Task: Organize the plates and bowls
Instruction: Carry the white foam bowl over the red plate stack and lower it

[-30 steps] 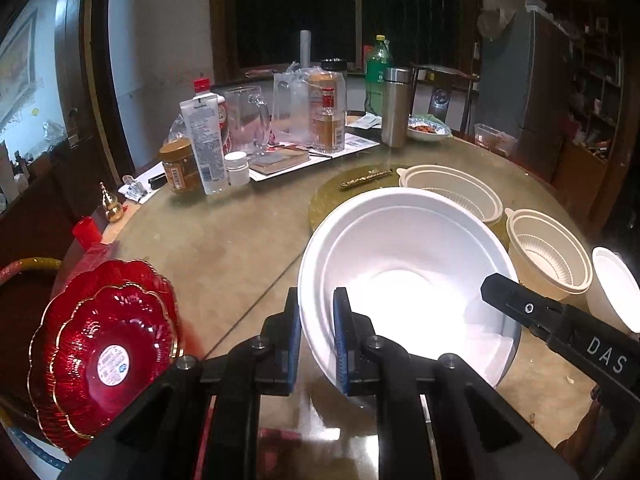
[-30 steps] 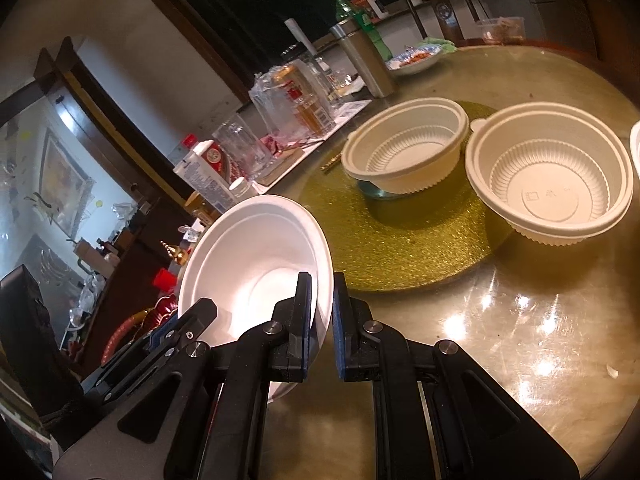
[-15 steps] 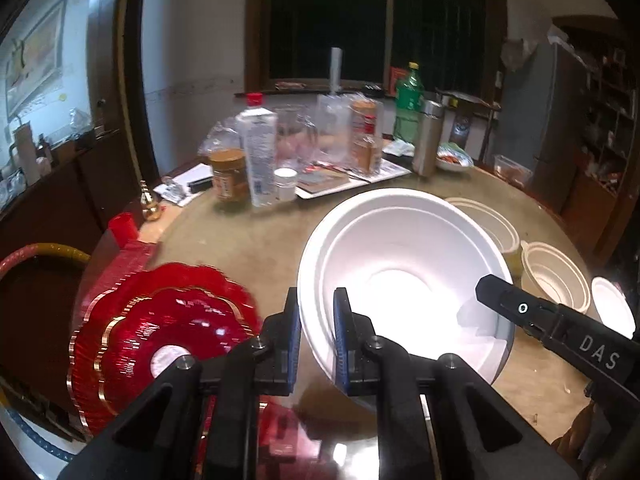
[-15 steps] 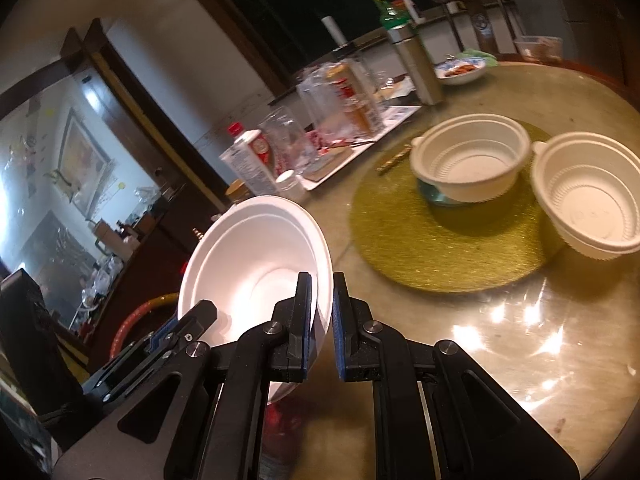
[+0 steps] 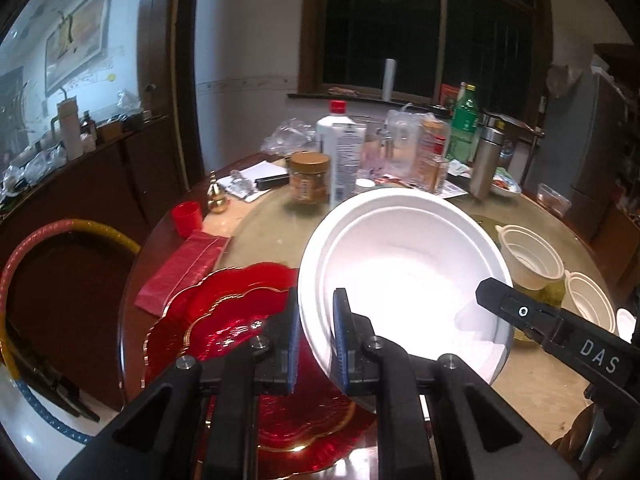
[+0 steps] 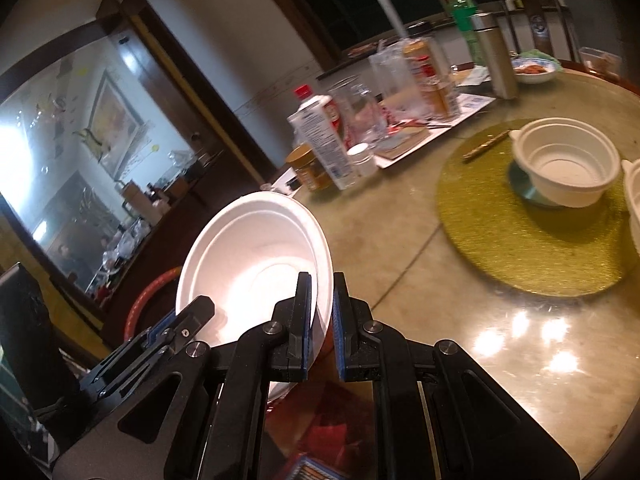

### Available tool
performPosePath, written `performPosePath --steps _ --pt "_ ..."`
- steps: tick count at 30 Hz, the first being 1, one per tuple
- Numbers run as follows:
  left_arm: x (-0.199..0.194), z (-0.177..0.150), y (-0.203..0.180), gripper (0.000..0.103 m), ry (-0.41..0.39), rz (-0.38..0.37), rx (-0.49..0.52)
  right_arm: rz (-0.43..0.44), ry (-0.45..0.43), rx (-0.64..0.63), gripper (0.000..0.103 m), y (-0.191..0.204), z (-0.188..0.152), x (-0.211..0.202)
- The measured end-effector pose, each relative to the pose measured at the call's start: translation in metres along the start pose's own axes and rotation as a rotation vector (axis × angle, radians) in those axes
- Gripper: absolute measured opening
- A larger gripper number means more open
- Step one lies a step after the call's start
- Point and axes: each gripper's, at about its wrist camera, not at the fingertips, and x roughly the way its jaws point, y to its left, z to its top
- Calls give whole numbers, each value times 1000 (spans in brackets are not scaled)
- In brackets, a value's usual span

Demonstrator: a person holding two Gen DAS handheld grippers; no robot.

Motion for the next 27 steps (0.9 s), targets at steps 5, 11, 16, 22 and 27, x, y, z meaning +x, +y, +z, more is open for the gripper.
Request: performPosePath --steps 5,11,16,22,27 --pt "-3 -1 14 14 1 19 -19 17 26 -19 11 14 -2 11" --pt "-4 -4 34 13 13 39 -49 38 68 -43 11 30 -6 27" --pt "2 -7 48 14 35 67 -66 49 104 -59 11 41 -10 43" --pt "5 -11 58 13 48 100 -76 60 148 -71 11 47 -16 59" --pt "13 -18 65 13 78 126 -75 60 182 -85 11 51 -23 70"
